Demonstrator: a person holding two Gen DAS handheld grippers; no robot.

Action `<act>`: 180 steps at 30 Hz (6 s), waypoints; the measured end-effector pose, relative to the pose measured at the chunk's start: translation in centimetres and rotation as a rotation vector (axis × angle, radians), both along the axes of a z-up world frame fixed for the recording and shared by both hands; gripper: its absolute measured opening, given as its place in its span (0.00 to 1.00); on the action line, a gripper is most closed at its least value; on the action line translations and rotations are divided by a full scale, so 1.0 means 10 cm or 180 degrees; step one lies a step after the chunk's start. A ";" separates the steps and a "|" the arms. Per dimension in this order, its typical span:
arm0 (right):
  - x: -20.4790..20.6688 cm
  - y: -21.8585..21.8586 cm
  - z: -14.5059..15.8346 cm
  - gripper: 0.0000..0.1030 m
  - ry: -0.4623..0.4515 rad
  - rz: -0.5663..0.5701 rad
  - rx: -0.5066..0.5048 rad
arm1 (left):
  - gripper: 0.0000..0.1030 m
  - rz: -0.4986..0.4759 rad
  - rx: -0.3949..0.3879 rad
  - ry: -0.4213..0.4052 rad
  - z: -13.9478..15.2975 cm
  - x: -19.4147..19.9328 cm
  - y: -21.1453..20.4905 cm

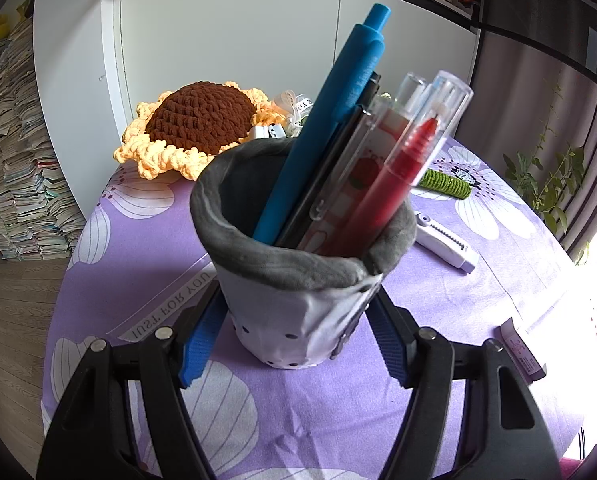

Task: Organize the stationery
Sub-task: 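Lift the orange-capped marker and lower it into the pen holder, then open the right tool and move it to the white eraser, then close the right tool on the white eraser, then lift the white eraser and drop it into the pen holder, then move the right tool to the correction-tape dispenser and grasp it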

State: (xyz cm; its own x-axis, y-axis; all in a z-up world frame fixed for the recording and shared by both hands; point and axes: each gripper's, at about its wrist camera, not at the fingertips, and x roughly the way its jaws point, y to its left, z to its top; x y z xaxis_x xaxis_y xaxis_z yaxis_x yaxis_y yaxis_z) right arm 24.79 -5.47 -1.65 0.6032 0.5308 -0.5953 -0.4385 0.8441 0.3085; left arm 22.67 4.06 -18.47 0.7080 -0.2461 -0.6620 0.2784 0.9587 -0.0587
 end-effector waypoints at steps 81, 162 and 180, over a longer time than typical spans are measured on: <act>-0.47 -1.93 -1.61 0.24 0.1880 -0.0982 -0.0770 | 0.63 -0.0210 -0.0327 -0.0277 0.16 -0.20 0.00; 0.32 -0.89 -1.50 0.18 0.1127 -0.0289 -0.1520 | 0.64 -0.0253 -0.0203 -0.0289 0.11 -0.26 -0.08; 0.39 -0.87 -1.58 0.25 0.1097 -0.0505 -0.1517 | 0.64 -0.0253 -0.0206 -0.0276 0.10 -0.26 -0.08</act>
State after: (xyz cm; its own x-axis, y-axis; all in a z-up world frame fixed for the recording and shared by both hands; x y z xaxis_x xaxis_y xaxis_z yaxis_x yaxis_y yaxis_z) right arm 28.71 -14.15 -17.41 0.3834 0.0775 -0.9203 -0.2382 0.9711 -0.0175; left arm 20.12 3.26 -17.43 0.7383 -0.3441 -0.5801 0.3602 0.9283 -0.0922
